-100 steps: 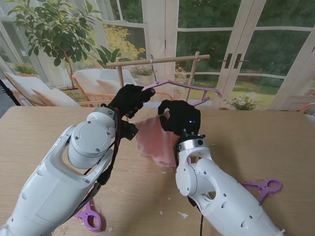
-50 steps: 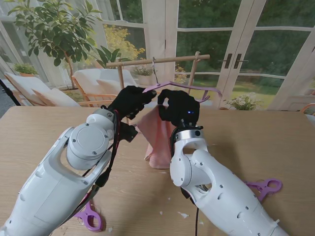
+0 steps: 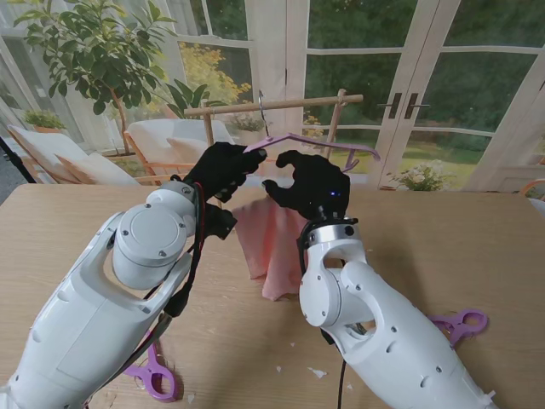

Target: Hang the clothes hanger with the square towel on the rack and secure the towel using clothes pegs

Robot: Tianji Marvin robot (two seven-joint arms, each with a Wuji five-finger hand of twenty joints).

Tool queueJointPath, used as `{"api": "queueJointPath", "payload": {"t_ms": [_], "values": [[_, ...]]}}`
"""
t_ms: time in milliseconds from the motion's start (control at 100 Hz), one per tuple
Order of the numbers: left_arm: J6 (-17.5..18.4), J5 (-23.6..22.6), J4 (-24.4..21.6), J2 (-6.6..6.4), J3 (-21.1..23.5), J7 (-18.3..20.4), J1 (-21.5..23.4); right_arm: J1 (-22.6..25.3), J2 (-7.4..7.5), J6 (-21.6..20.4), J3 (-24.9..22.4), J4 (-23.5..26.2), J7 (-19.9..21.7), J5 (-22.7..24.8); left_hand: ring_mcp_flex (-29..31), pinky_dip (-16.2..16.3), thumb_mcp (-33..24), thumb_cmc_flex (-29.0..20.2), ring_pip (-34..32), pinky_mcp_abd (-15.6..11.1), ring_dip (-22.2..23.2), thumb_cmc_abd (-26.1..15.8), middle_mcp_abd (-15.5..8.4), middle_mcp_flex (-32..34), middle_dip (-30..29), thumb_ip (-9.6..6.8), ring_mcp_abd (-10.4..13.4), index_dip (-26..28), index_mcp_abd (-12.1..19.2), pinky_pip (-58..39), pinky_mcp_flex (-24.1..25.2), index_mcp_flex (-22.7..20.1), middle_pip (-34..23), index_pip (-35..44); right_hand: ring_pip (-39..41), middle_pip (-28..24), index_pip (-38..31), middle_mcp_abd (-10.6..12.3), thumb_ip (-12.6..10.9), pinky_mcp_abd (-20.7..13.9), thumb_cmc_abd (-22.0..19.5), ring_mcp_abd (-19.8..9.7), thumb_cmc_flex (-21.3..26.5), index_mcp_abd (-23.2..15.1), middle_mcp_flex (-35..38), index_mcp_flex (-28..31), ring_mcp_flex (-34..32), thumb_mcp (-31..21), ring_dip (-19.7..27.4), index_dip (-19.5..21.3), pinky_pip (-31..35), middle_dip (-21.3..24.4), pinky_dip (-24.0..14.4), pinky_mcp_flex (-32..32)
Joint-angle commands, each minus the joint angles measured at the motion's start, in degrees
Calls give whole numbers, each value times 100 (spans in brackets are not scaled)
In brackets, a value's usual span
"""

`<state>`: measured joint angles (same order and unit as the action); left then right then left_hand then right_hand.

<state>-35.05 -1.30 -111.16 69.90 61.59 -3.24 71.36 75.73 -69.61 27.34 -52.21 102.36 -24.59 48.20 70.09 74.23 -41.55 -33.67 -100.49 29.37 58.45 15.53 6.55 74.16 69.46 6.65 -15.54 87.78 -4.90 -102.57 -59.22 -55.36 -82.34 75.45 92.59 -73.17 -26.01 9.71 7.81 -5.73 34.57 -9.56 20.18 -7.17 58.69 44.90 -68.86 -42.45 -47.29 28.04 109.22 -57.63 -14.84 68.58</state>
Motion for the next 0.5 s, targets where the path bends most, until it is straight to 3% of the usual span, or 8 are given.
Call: {"api": "queueJointPath", "payload": {"t_ms": [0, 130, 400, 490], "values": [[-18, 16, -13, 56, 12, 57, -92, 144, 18, -46, -36, 174, 78, 88, 225, 400, 102, 97, -683, -140, 20, -42, -220, 276, 60, -45, 10, 218, -169, -1741, -174, -305, -335, 117, 241, 118, 115, 36, -322, -546, -172, 475, -200, 275, -237, -212, 121, 231, -18, -114, 1068, 81, -2070, 15], [-141, -8, -23, 73, 32, 34, -180, 419, 44, -148, -249, 400, -83, 205, 225, 401, 106, 96, -683, -138, 21, -42, -219, 276, 60, -46, 13, 218, -168, -1741, -174, -310, -335, 117, 114, 251, 14, -25, -409, -467, -118, 573, -131, 214, -435, -266, 276, 159, -1, -41, 995, 181, -2019, -148], [-285, -146, -152, 63, 122, 24, -217, 839, 21, 91, -733, 495, -401, 204, 226, 401, 109, 95, -682, -146, 22, -46, -221, 276, 59, -48, 21, 218, -166, -1741, -177, -307, -335, 116, -136, 271, -579, -109, -663, -465, -183, 615, 354, 224, -909, -455, 611, -1231, -81, 762, 901, 258, -2093, -403], [-334, -152, -170, 72, 132, 3, -218, 931, 11, 127, -829, 421, -458, 138, 225, 401, 108, 95, -682, -146, 23, -43, -221, 276, 60, -48, 15, 218, -165, -1741, -176, -307, -335, 117, -181, 275, -567, -149, -696, -450, -188, 638, 382, 295, -968, -515, 668, -1447, -98, 774, 888, 284, -2107, -438]]}}
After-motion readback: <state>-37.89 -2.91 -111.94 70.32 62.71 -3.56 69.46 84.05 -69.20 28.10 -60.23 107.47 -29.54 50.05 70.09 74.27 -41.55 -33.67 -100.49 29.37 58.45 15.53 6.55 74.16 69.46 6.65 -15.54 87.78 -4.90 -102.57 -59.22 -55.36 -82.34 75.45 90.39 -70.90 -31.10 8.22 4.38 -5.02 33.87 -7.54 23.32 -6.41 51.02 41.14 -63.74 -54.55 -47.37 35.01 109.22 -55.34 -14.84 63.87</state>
